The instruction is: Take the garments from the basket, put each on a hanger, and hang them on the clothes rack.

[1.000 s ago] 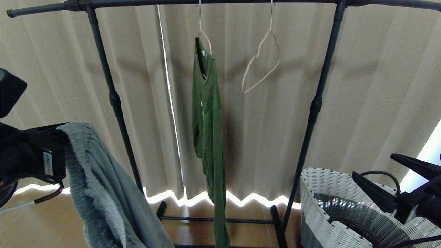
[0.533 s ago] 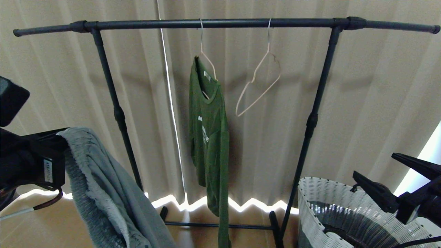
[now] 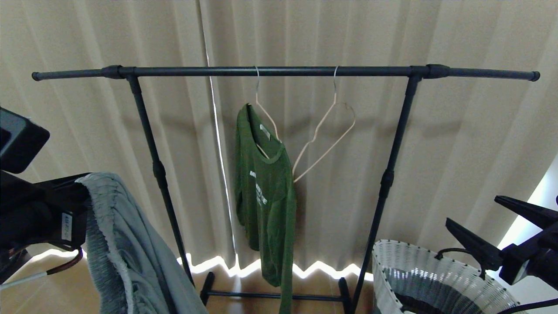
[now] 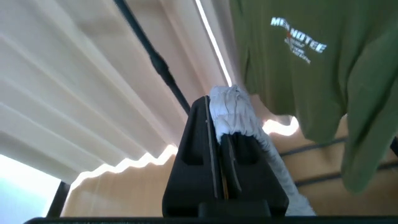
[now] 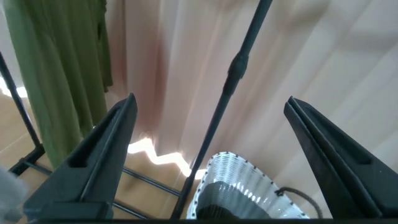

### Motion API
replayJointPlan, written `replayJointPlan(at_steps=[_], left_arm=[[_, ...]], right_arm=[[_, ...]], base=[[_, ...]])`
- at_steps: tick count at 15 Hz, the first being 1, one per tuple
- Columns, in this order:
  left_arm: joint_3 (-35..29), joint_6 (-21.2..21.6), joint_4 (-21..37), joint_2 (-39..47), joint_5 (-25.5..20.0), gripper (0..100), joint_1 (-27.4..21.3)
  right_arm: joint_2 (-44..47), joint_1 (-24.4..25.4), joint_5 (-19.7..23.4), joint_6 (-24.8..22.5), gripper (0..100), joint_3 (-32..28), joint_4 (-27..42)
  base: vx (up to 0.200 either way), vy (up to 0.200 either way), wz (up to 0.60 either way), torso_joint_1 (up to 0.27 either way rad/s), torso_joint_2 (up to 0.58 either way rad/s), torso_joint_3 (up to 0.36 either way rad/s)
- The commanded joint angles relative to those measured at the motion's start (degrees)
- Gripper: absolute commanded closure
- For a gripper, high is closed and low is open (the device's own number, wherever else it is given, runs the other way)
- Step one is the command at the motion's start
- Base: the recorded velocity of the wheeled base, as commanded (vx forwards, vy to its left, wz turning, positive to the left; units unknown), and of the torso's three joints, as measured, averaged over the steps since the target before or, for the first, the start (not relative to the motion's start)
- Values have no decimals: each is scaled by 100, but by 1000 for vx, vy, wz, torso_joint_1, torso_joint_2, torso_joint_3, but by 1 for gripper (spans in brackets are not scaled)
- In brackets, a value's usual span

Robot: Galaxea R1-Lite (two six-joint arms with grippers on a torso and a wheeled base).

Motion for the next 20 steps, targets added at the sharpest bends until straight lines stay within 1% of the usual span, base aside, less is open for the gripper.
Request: replayJointPlan(at_steps=[1, 8, 10, 11, 13, 14, 15, 17, 18, 19, 20], left_arm=[[-11, 1, -4, 34, -6, 100, -5], [95, 1, -4, -1, -6, 100, -5], [279, 1, -118, -107, -6, 100, -5], [438, 54, -259, -159, -6, 100, 3], [640, 221, -470, -203, -6, 100, 39], [640, 221, -470, -203, -6, 100, 39], [745, 247, -681, -177, -15, 100, 109], [754, 256, -707, -177, -164, 100, 118], [745, 256, -707, -186, -217, 100, 118], [745, 256, -707, -186, -217, 100, 118], [772, 256, -707, -203, -217, 100, 109]], right_arm=[[17, 2, 2, -2, 0, 0, -5], [105, -24, -7, -11, 0, 79, 30], [-45, -41, -7, -11, 0, 220, -5], [-185, -147, -16, -11, 0, 264, 65], [-150, -411, -33, -81, 0, 255, 83], [-150, -411, -33, -81, 0, 255, 83], [-62, -753, -42, -160, 0, -26, 540], [-80, -938, -60, -160, 0, -431, 1472], [-89, -947, -77, -142, 0, -668, 1902], [-89, -947, -77, -142, 0, -694, 1946], [-80, -947, -209, -142, 0, -870, 2228]], base=[[0, 0, 0, 246, -500, -261], [0, 0, 0, 245, -512, -267], [0, 0, 0, 237, -481, -242], [0, 0, 0, 119, -237, -134], [0, 0, 0, 53, -102, -58], [0, 0, 0, 0, 0, 0], [0, 0, 0, 0, 0, 0], [0, 0, 0, 0, 0, 0], [0, 0, 0, 0, 0, 0], [0, 0, 0, 0, 0, 0], [0, 0, 0, 0, 0, 0]])
